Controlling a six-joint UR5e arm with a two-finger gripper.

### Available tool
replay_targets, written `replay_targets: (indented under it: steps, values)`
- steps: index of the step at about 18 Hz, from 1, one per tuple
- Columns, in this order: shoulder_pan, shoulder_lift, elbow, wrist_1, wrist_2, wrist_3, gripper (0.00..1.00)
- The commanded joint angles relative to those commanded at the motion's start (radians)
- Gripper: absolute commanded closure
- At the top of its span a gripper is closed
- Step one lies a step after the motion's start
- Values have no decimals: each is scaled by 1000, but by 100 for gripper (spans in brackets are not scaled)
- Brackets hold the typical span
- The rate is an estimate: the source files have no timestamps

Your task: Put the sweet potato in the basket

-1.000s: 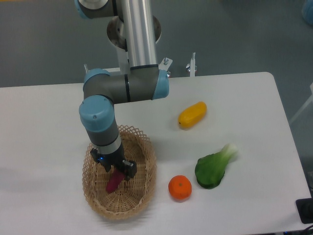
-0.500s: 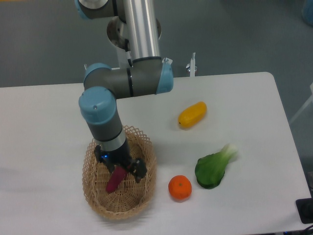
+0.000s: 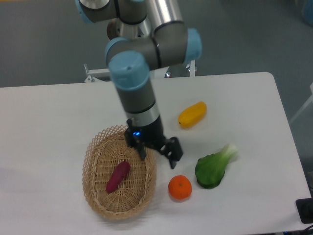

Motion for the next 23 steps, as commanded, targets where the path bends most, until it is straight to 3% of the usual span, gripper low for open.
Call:
replay_targets:
  steps: [3,10,23]
  values:
    - [47,14,14,-36,-27,78,0]
    - [130,14,17,-34,-67,148,0]
    - [132,15,14,-30,-67,146,0]
